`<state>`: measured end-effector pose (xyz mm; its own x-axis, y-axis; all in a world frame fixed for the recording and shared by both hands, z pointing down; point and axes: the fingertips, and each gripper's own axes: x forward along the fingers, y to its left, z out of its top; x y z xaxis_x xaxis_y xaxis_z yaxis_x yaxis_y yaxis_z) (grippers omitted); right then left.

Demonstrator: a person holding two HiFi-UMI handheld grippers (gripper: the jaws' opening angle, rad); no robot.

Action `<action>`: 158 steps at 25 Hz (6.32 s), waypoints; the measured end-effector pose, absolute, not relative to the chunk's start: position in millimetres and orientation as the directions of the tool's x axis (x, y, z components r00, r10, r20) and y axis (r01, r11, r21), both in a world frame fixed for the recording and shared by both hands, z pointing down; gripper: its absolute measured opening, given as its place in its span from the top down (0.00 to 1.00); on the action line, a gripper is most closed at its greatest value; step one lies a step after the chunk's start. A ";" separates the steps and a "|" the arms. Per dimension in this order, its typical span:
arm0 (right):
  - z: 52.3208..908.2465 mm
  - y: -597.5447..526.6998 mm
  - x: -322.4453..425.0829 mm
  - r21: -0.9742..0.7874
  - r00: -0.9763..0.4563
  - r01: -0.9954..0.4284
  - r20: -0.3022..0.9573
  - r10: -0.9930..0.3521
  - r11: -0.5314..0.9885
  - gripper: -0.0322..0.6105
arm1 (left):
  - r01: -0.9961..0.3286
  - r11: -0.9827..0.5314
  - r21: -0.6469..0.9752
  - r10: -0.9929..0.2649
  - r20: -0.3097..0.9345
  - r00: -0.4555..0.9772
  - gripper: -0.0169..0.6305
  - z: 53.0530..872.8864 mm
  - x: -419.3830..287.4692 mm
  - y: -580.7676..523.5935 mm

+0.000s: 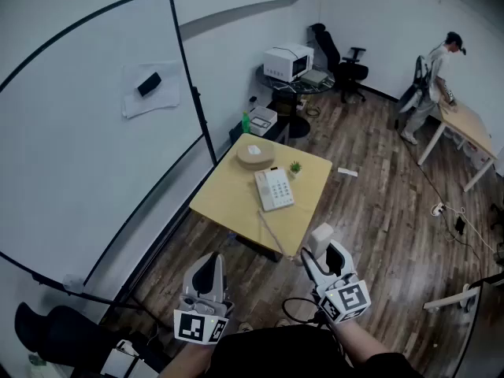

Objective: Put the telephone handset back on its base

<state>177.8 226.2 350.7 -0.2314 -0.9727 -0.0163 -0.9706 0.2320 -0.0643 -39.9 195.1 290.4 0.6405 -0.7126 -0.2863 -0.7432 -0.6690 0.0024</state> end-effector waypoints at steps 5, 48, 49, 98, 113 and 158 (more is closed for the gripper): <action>350.5 224.3 162.9 -0.063 -0.221 -0.973 -0.004 -0.975 0.221 0.59 | -0.730 -0.683 0.006 -0.702 -0.284 0.654 0.97 288.6 -53.1 199.8; 353.6 191.2 179.0 -0.068 -0.312 -0.946 -0.066 -0.948 0.316 0.59 | -0.830 -0.550 -0.091 -0.779 -0.301 0.549 0.97 292.4 -29.3 178.1; 354.0 186.0 177.8 -0.068 -0.315 -0.945 -0.065 -0.947 0.319 0.59 | -0.832 -0.547 -0.090 -0.781 -0.304 0.546 0.97 292.7 -30.5 172.4; 392.2 -158.7 136.5 0.023 -0.060 -0.998 0.189 -0.980 0.065 0.59 | -0.618 -0.780 0.105 -0.617 -0.294 0.729 0.97 334.8 -51.3 -213.1; 478.2 -222.3 183.2 0.021 -0.109 -0.992 0.350 -0.930 0.124 0.59 | -0.681 -0.719 0.139 -0.694 -0.196 0.693 0.97 375.0 -29.8 -201.5; 735.5 -280.8 193.6 -0.027 -0.028 -1.000 0.776 -0.630 0.012 0.59 | -0.754 -0.620 0.218 -0.776 -0.032 0.630 0.97 471.3 -52.0 -181.9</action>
<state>193.6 -280.8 735.5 -0.0280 -0.6304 0.7758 -0.9996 0.0116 -0.0266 -52.0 -181.9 471.3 0.6296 -0.7763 -0.0322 -0.7536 -0.6202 0.2177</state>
